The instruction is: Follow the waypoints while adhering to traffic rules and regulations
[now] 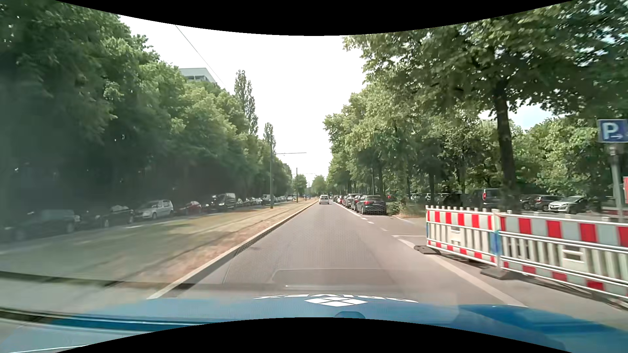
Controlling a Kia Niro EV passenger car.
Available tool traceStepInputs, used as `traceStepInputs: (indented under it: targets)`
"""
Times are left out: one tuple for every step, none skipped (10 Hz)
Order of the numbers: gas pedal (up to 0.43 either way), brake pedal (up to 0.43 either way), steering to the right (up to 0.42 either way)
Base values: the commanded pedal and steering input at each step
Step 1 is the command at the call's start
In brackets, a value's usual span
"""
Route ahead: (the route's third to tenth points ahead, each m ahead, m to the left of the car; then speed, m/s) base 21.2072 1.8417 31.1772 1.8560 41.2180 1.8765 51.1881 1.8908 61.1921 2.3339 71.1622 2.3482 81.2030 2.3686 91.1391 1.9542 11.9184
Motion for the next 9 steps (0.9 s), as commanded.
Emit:
traceStepInputs:
  targets:
    - [0.177, 0.000, -0.002]
    - [0.177, 0.000, -0.002]
    - [0.177, 0.000, -0.002]
    - [0.177, 0.000, -0.002]
    - [0.177, 0.000, -0.002]
    - [0.177, 0.000, -0.002]
    - [0.177, 0.000, -0.002]
    - [0.177, 0.000, -0.002]
    - [0.177, 0.000, -0.002]
